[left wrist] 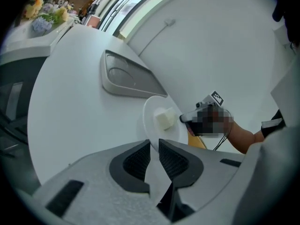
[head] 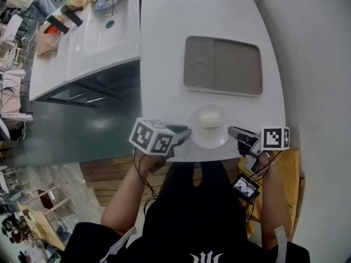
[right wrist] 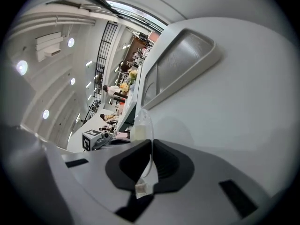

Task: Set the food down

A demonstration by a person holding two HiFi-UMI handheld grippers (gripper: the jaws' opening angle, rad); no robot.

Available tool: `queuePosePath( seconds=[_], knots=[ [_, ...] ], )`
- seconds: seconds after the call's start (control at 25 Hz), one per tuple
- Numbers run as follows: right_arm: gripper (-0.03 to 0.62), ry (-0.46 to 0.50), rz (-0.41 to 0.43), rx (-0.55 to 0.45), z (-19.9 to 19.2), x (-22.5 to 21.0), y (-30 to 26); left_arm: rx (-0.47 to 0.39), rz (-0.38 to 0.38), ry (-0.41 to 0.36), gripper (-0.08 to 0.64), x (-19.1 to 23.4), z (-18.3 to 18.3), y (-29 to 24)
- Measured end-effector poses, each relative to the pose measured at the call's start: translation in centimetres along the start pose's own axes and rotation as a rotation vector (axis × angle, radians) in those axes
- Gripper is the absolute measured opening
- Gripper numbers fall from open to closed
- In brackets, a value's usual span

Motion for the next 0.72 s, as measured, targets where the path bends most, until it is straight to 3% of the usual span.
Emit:
queuePosePath(
  seconds=[0.4,0.72],
  knots=[
    [0.017,0.076,0.021,-0.069,10.6,-2.0,5.7,-0.049,0.054,-0.076,0.055,-2.8,11.0,-5.1],
    [0.017,0.112,0.010,-0.075,20.5,-5.8,6.0,-0.057,0.140,-0.084,0.055,-0.8,19.5,-10.4]
  ],
)
Point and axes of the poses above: the fingertips, and each gripper's own axes: y backward along the fingers, x to its left, z out of its top, the point moved 8 cm from there along y, backward along the fingers, and after that the axes turned 4 degrees about z, right-handed, at the moved point
